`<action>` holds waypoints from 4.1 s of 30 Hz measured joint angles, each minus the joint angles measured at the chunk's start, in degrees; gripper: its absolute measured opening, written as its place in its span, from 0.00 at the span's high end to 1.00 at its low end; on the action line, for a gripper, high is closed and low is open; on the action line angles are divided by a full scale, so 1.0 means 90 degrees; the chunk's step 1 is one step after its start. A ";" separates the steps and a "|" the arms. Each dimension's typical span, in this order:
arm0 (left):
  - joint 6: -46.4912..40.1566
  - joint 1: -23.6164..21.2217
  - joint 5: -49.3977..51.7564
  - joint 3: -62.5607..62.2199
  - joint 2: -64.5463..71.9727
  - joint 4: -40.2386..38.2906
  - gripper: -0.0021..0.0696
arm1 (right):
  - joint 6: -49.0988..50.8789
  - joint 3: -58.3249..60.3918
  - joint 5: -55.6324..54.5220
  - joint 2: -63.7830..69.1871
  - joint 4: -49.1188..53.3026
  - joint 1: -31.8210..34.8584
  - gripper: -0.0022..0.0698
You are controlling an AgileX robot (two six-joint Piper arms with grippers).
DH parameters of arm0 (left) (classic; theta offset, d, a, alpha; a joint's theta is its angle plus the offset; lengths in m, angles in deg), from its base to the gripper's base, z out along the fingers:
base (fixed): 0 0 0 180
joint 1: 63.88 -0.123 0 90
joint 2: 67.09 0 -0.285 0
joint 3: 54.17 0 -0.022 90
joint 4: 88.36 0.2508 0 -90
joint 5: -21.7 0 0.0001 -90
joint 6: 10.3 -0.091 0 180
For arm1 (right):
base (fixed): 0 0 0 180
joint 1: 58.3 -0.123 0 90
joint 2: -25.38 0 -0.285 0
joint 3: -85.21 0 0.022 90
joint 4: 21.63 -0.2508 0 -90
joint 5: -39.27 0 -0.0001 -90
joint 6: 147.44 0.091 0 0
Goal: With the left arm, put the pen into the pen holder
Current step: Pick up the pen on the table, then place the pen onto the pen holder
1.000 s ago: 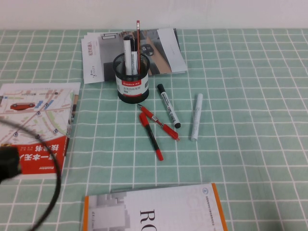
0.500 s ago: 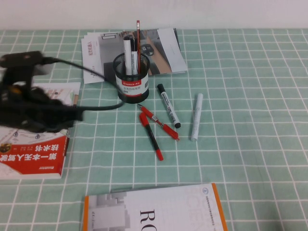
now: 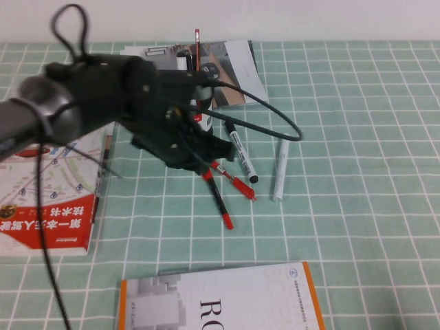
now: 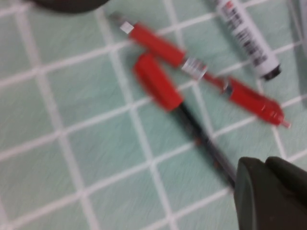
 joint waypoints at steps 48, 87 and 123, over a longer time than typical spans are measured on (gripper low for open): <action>0.1731 0.0520 0.1515 -0.1881 0.2078 0.1361 0.73 | 0.0000 0.0000 0.0000 0.0000 0.0000 0.0000 1.00; 0.0667 0.0330 -0.7579 0.2616 -0.1151 0.1834 0.89 | 0.0000 0.0000 0.0000 0.0000 0.0000 0.0000 1.00; 0.0575 -0.0746 -0.8766 0.1400 0.1126 0.1198 0.89 | 0.0000 0.0000 0.0000 0.0000 0.0000 0.0000 1.00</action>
